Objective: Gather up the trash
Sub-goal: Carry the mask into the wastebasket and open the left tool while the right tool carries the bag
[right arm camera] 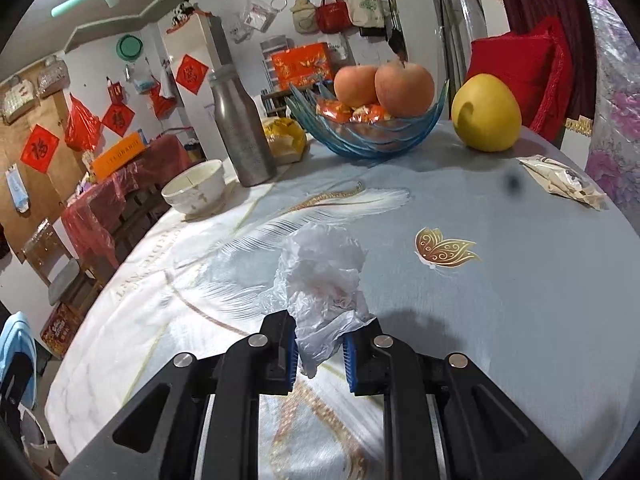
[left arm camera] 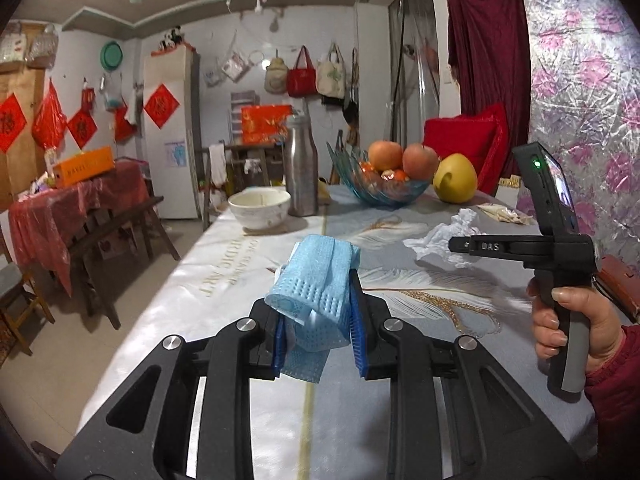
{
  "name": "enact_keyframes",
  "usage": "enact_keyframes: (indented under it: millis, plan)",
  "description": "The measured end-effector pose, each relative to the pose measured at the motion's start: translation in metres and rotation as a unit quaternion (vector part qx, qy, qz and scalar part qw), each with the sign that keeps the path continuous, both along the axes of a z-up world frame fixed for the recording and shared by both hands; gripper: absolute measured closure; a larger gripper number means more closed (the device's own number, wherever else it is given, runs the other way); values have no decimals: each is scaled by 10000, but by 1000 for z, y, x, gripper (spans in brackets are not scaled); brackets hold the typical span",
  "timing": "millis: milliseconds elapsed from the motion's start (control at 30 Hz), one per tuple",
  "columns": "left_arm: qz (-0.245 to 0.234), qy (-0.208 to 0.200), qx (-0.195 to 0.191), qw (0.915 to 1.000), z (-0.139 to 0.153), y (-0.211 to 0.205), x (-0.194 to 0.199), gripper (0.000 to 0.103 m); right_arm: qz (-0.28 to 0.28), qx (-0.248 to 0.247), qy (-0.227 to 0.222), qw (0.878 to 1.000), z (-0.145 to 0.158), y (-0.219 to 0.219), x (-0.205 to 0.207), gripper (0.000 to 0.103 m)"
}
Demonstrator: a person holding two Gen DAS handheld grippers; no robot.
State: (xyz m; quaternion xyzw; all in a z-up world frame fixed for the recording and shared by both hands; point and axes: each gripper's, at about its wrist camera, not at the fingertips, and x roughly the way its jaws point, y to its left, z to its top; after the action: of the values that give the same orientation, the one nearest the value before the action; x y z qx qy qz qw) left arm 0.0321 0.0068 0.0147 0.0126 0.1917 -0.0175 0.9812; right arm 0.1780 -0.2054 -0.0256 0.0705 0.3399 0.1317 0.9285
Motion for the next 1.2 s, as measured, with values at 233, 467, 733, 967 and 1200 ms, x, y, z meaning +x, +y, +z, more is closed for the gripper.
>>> enact_keyframes:
  millis: [233, 467, 733, 967, 1200]
  plan:
    - [290, -305, 189, 9989, 17, 26, -26, 76, 287, 418, -254, 9984, 13, 11, -32, 85]
    - [718, -354, 394, 9960, 31, 85, -60, 76, 1120, 676, -273, 9910, 34, 74, -55, 85]
    - [1583, 633, 284, 9849, 5, 207, -101, 76, 2634, 624, -151, 9625, 63, 203, -101, 85]
    - [2408, 1942, -402, 9501, -78, 319, -142, 76, 3910, 245, 215, 9198, 58, 332, -153, 85]
    - [2348, 2950, -1434, 9150, -172, 369, -146, 66, 4606, -345, 753, 8837, 17, 431, -194, 85]
